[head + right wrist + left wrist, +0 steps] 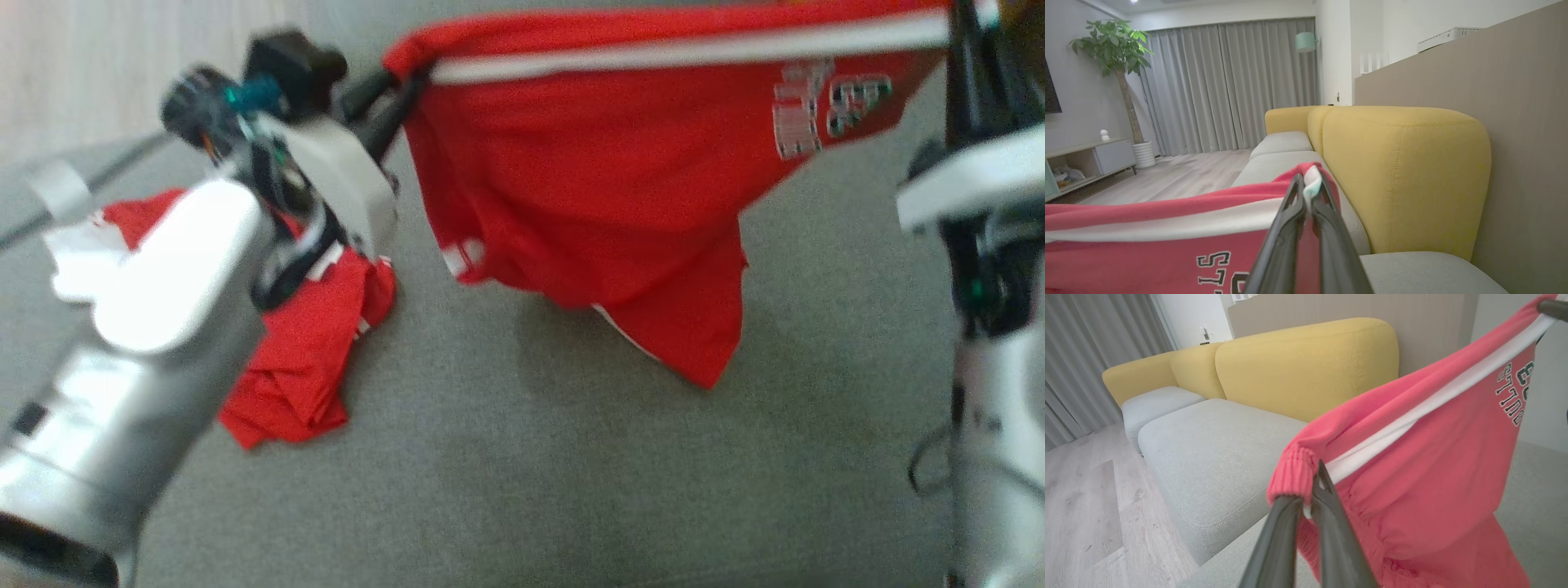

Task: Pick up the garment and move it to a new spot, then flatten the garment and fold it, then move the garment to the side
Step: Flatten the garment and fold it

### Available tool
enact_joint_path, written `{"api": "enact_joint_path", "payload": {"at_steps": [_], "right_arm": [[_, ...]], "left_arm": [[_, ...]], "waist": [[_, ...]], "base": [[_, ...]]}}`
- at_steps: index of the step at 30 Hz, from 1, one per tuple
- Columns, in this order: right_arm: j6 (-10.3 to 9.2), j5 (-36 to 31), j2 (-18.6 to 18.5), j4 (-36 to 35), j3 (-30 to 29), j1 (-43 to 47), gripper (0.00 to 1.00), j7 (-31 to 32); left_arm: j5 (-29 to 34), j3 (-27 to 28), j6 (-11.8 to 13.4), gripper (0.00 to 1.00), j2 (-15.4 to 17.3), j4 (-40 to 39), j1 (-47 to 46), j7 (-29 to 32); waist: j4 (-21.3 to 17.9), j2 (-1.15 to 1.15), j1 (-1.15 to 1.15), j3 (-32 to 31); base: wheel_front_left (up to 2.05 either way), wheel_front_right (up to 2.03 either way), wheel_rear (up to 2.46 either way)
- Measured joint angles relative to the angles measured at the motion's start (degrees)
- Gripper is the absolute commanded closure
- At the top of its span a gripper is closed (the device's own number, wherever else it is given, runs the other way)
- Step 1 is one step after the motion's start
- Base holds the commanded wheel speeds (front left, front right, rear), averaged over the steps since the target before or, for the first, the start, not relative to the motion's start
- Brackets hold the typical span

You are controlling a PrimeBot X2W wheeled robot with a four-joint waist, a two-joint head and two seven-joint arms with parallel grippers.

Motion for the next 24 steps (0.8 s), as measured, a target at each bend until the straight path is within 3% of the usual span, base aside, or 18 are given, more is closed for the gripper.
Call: {"api": "enact_joint_path", "payload": {"at_steps": [4, 7, 8, 14, 18, 24], "right_arm": [[0.00, -0.56, -0.32, 7.55, 2.24, -12.40, 1.00, -0.35], [0.00, -2.63, -0.74, 14.91, 3.60, -23.47, 1.00, -4.12], [0.00, -2.63, -0.74, 14.91, 3.60, -23.47, 1.00, -4.12], [0.01, -6.84, 0.59, 30.29, 1.07, -41.24, 1.00, -15.86], [0.00, -9.85, 1.11, 41.57, -0.21, -44.85, 1.00, -21.38], [0.00, -11.62, -0.21, 53.86, 0.97, -40.33, 1.00, -20.37]], "left_arm": [[0.65, 1.36, 0.01, 1.00, 0.98, 2.81, -7.62, 1.42], [2.71, 2.82, 0.58, 1.00, 1.00, 6.44, -16.01, 0.46], [2.71, 2.82, 0.58, 1.00, 1.00, 6.44, -16.01, 0.46], [6.48, 5.66, 2.40, 1.00, -1.16, 14.07, -30.32, -8.13], [7.38, 5.22, 2.22, 1.00, -4.33, 20.74, -32.59, -14.47], [6.55, -0.07, 0.43, 1.00, -6.52, 24.65, -23.65, -17.11]], "waist": [[-0.89, 0.00, 0.01, 4.92], [-1.78, 0.00, 0.02, 8.87], [-1.78, 0.00, 0.02, 8.87], [-3.86, 0.00, 0.02, 15.69], [-4.77, -0.01, 0.02, 18.57], [-3.83, 0.00, 0.00, 17.36]], "base": [[0.00, 0.00, 0.00], [0.00, 0.00, 0.00], [0.00, 0.00, 0.00], [0.00, 0.00, 0.00], [0.00, 0.00, 0.00], [0.00, 0.00, 0.00]]}}
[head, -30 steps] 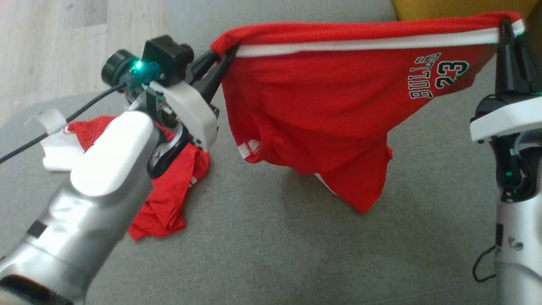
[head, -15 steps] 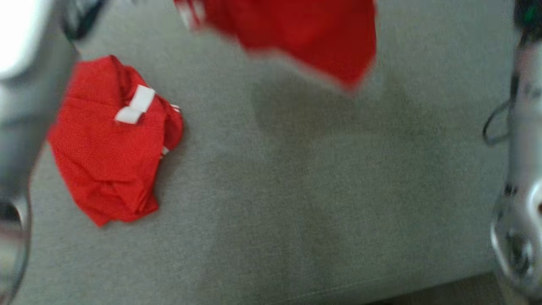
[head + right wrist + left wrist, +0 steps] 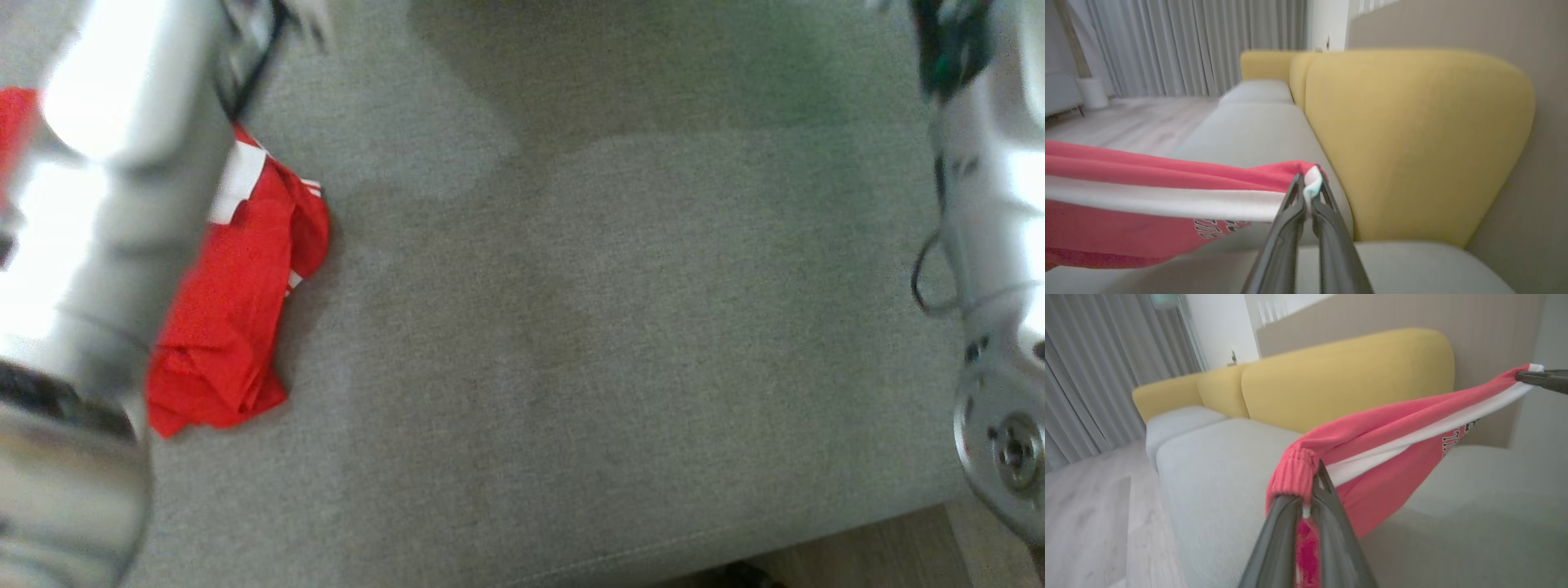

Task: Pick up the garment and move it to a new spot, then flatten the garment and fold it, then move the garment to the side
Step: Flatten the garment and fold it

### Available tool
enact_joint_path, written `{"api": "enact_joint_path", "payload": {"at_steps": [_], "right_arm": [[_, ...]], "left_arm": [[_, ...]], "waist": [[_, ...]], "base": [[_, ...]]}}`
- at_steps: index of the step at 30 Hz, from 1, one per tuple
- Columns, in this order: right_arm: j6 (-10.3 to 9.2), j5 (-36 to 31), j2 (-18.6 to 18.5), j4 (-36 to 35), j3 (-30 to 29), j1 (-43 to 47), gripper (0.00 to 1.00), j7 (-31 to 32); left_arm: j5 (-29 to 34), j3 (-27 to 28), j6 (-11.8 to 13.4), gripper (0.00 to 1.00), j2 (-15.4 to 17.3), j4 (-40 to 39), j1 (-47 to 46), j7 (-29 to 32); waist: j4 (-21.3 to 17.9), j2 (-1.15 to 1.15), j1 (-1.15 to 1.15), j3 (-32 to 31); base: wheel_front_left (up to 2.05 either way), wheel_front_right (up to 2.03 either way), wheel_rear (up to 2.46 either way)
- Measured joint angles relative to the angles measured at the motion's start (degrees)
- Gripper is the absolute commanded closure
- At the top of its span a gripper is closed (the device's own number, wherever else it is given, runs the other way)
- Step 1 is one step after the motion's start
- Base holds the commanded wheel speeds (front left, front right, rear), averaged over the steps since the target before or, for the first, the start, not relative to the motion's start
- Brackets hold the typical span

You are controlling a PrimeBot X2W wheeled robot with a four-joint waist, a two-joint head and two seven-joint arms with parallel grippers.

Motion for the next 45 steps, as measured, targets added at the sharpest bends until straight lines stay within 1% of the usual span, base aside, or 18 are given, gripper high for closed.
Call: {"api": "enact_joint_path", "payload": {"at_steps": [3, 6, 10, 12, 16, 20, 23, 29, 32, 35, 37, 40, 42, 44, 45], "right_arm": [[0.01, 0.42, -1.65, 4.93, 1.19, 3.64, 1.00, 2.37], [0.00, 1.77, -3.33, 8.24, 3.14, 6.81, 1.00, 4.88], [0.00, 4.49, -5.25, 10.90, 5.09, 10.33, 1.00, 8.21], [0.01, 5.68, -6.22, 11.63, 5.63, 12.07, 1.00, 9.79], [0.01, 8.03, -7.65, 11.91, 6.21, 15.73, 1.00, 11.90], [0.02, 9.79, -8.93, 10.96, 6.48, 19.63, 1.00, 12.81], [0.20, 11.26, -9.60, 9.07, 6.24, 23.02, 1.00, 13.47], [0.29, 14.06, -11.74, 1.96, 4.21, 31.25, 1.00, 16.21], [0.45, 14.94, -12.90, -3.82, 2.10, 36.16, 1.00, 18.07], [0.45, 15.44, -12.83, -11.06, -0.69, 40.37, 1.00, 20.01], [0.45, 14.94, -12.16, -16.39, -2.48, 42.06, 1.00, 21.20], [0.45, 13.45, -9.90, -24.69, -5.25, 42.42, 1.00, 22.92], [0.45, 11.65, -8.42, -29.47, -6.48, 42.05, 1.00, 23.59], [0.45, 9.84, -7.08, -32.62, -7.31, 41.31, 1.00, 24.23], [0.45, 9.84, -7.08, -32.62, -7.31, 41.31, 1.00, 24.23]], "left_arm": [[-1.80, -4.13, -0.46, 1.00, -0.45, -0.05, 7.87, -0.04], [-4.87, -9.13, -0.46, 1.00, -0.33, -3.05, 15.80, 0.11], [-8.25, -14.47, -0.47, 1.00, 1.05, -8.31, 23.59, 0.78], [-9.12, -16.03, -0.47, 1.00, 1.60, -10.65, 26.24, 0.80], [-9.64, -17.78, -0.35, 1.00, 1.66, -14.52, 30.80, 0.77], [-9.65, -19.15, 1.24, 1.00, 1.57, -17.78, 34.95, 0.62], [-9.90, -20.07, 2.89, 1.00, 1.48, -20.01, 37.63, 0.62], [-9.95, -21.85, 5.78, 1.00, 0.73, -24.28, 41.86, 1.09], [-9.95, -22.42, 6.91, 1.00, 0.15, -26.43, 43.48, 1.31], [-9.95, -22.52, 8.03, 1.00, 0.02, -27.55, 43.82, 1.57], [-9.88, -22.25, 9.24, 1.00, 0.07, -27.66, 43.55, 1.56], [-9.89, -20.87, 10.72, 1.00, 0.13, -27.72, 42.65, 1.55], [-9.89, -19.84, 10.87, 1.00, 0.29, -27.65, 41.14, 1.55], [-9.89, -19.19, 11.26, 1.00, 0.49, -27.58, 39.23, 1.55], [-9.89, -19.19, 11.26, 1.00, 0.49, -27.58, 39.23, 1.55]], "waist": [[0.40, 0.00, 0.00, -1.31], [0.91, 0.00, 0.00, -2.89], [1.55, 0.00, -0.01, -5.55], [1.80, 0.00, -0.01, -6.94], [2.03, 0.00, -0.02, -9.73], [1.93, 0.00, -0.01, -12.30], [1.69, 0.00, -0.01, -14.22], [1.19, 0.00, -0.01, -17.71], [1.28, 0.01, -0.02, -18.42], [1.54, 0.00, 0.00, -17.59], [1.79, 0.00, 0.00, -16.67], [2.32, 0.00, 0.01, -14.92], [2.81, 0.00, 0.01, -13.60], [3.44, 0.00, 0.01, -12.25], [3.44, 0.00, 0.01, -12.25]], "base": [[0.00, 0.00, 0.00], [0.00, 0.00, 0.00], [0.00, 0.00, 0.00], [0.00, 0.00, 0.00], [0.00, 0.00, 0.00], [0.00, 0.00, 0.00], [0.00, 0.00, 0.00], [0.00, 0.00, 0.00], [0.00, 0.00, 0.00], [0.00, 0.00, 0.00], [0.00, 0.00, 0.00], [0.00, 0.00, 0.00], [0.00, 0.00, 0.00], [0.00, 0.00, 0.00], [0.00, 0.00, 0.00]]}}
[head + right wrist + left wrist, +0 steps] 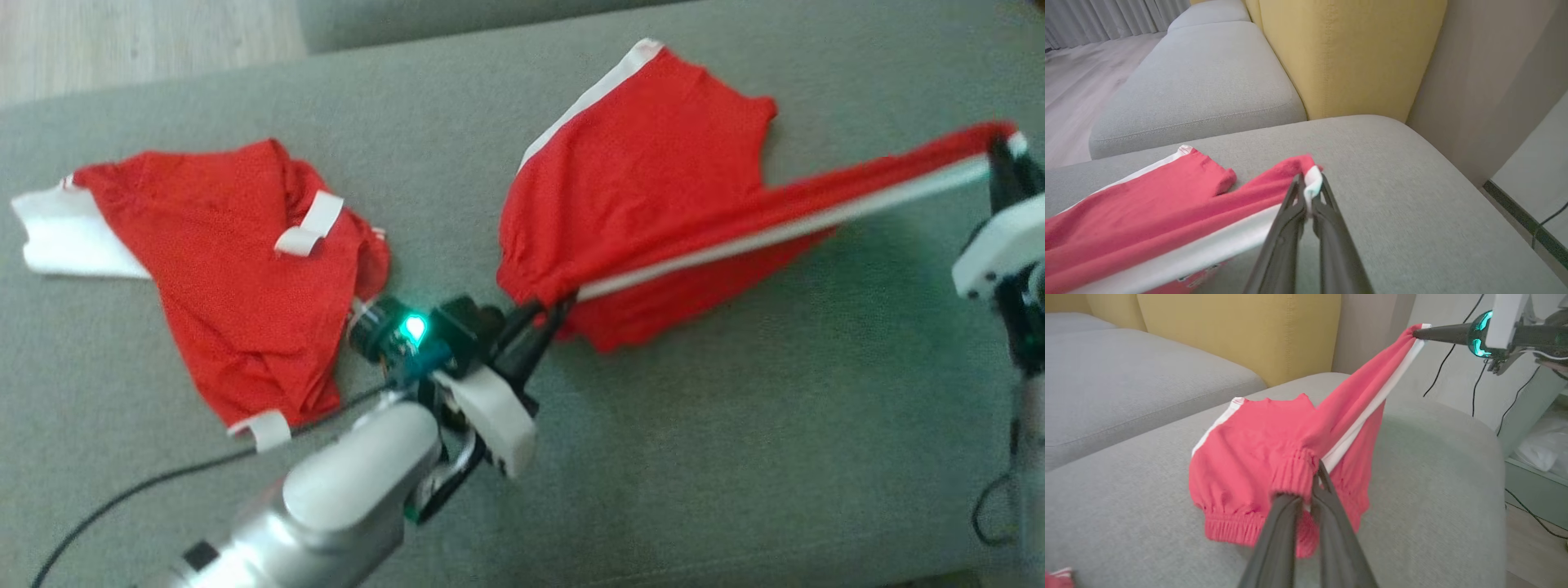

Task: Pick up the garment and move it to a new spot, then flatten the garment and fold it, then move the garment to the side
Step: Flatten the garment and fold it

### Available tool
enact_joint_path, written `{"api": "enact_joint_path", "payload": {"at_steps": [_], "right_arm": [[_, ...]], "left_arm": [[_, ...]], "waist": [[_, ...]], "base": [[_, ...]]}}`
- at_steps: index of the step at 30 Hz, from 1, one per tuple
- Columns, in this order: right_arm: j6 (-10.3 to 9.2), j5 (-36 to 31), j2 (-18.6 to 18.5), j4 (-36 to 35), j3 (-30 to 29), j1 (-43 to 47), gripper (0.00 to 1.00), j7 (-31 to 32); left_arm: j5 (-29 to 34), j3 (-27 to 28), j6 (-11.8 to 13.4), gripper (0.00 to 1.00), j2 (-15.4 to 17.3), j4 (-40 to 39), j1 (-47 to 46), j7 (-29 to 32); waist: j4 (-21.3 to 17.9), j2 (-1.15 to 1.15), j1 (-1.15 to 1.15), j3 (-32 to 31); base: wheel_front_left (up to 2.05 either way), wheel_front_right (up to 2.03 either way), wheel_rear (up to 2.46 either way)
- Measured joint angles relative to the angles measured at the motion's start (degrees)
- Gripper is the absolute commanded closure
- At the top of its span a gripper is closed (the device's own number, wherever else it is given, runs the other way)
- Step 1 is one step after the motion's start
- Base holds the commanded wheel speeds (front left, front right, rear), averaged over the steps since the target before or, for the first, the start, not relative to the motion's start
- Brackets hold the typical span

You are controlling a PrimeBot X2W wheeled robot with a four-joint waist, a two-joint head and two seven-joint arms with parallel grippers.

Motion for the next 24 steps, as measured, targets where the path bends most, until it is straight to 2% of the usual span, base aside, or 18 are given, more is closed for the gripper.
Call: {"api": "enact_joint_path", "payload": {"at_steps": [3, 7, 12, 24], "right_arm": [[0.00, -3.04, 1.70, -1.87, -0.52, -2.87, 1.00, 1.02], [0.00, -8.09, 3.12, -0.07, -0.64, -9.82, 1.00, 1.72], [0.00, -14.54, 3.26, 6.19, -0.91, -18.02, 1.00, 0.87], [0.00, -24.62, 3.00, 23.43, -4.47, -31.85, 1.00, -7.21]], "left_arm": [[-0.01, 1.08, 0.01, 1.00, -0.05, 0.15, -2.40, 0.01], [-0.07, 1.62, -0.10, 1.00, -0.44, 0.94, -4.60, 0.08], [-0.07, 2.26, -0.68, 1.00, -2.20, 2.71, -8.17, 0.07], [0.42, 2.96, -2.85, 1.00, -7.02, 10.04, -17.03, -0.53]], "waist": [[1.32, 0.00, 0.00, 1.95], [3.62, 0.00, 0.00, 4.46], [6.64, 0.00, 0.01, 7.96], [12.23, 0.00, 0.00, 16.11]], "base": [[0.00, 0.00, 0.00], [0.00, 0.00, 0.00], [0.00, 0.00, 0.00], [0.00, 0.00, 0.00]]}}
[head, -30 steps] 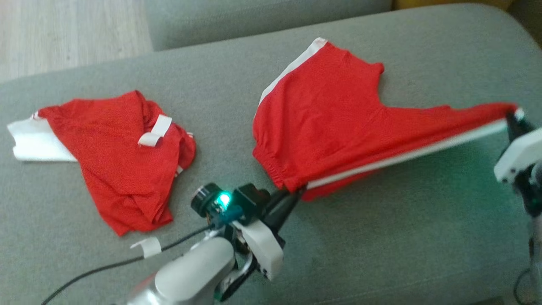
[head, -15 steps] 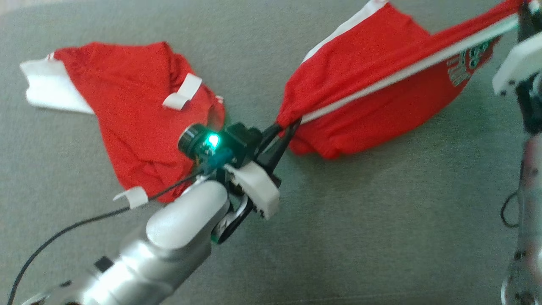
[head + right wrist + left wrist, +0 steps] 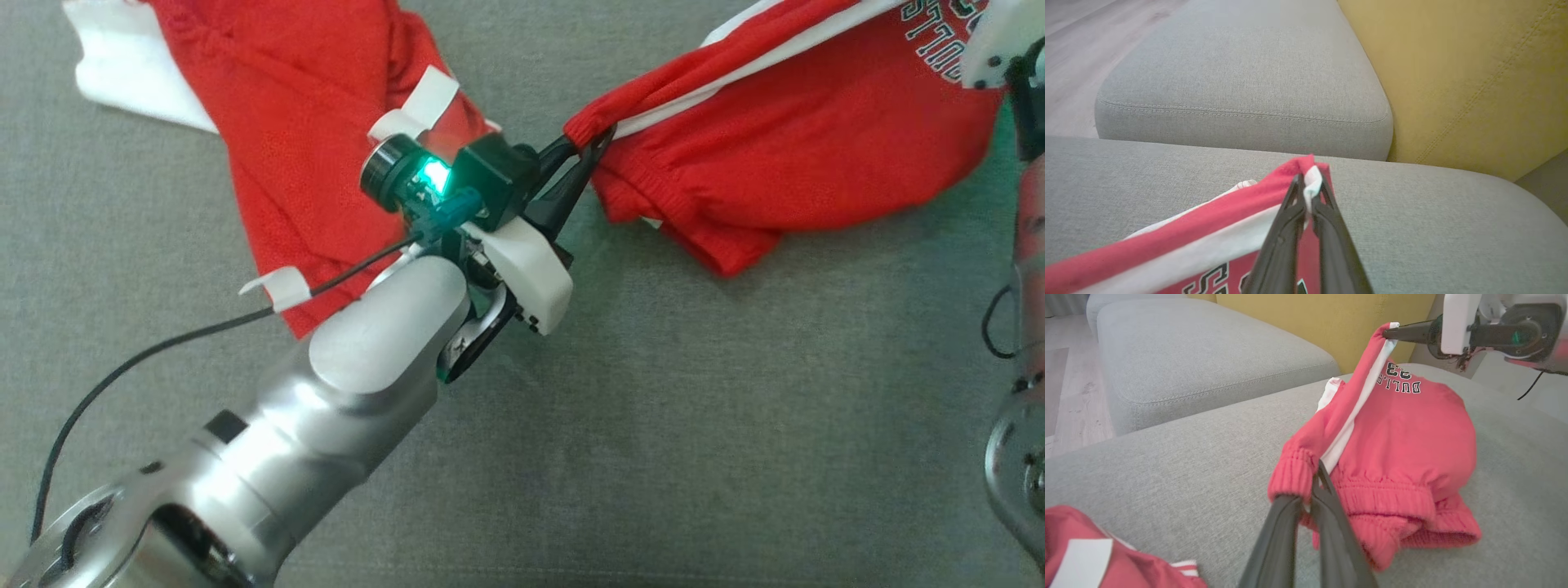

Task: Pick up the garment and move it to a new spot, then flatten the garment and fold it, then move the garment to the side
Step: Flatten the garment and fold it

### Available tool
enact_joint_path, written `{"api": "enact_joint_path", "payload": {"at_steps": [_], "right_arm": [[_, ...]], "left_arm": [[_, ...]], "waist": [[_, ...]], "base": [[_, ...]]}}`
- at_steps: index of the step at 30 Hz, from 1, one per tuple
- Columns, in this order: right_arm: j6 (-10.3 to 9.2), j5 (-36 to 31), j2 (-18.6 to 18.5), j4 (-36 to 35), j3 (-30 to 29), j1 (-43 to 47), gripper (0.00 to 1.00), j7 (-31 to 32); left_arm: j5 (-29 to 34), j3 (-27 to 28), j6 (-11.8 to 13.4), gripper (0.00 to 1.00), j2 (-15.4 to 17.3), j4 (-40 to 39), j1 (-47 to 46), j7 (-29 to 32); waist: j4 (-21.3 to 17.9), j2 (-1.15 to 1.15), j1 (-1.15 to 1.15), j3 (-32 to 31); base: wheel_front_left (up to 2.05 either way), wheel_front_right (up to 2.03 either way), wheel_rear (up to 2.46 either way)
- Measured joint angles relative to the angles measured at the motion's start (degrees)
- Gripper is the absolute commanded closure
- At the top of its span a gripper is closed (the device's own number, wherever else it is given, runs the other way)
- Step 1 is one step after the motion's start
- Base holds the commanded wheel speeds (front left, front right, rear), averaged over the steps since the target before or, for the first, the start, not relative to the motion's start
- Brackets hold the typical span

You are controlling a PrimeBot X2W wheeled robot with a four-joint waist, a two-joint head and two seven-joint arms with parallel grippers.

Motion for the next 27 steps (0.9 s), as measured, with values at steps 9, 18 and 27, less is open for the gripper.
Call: {"api": "enact_joint_path", "payload": {"at_steps": [9, 18, 27], "right_arm": [[0.00, -6.03, -0.63, 7.62, -4.72, -3.29, 0.00, -4.59], [-0.01, -9.83, -0.12, 11.40, -12.02, -4.10, 0.00, -11.45], [-0.01, -0.65, 3.50, 15.03, -7.46, -3.24, 0.00, -21.93]], "left_arm": [[0.59, -1.27, -0.83, 0.00, -1.97, 3.75, -1.77, -0.56], [0.56, 0.31, 1.34, 0.00, -1.97, 7.33, -1.77, -4.80], [0.94, 5.66, 6.89, 0.00, 1.99, 6.10, -1.25, -8.92]], "waist": [[1.95, 0.00, 0.00, 2.21], [1.31, 0.00, -0.02, -1.27], [-0.56, 0.00, -0.02, -8.52]], "base": [[0.00, 0.00, 0.00], [0.00, 0.00, 0.00], [0.00, 0.00, 0.00]]}}
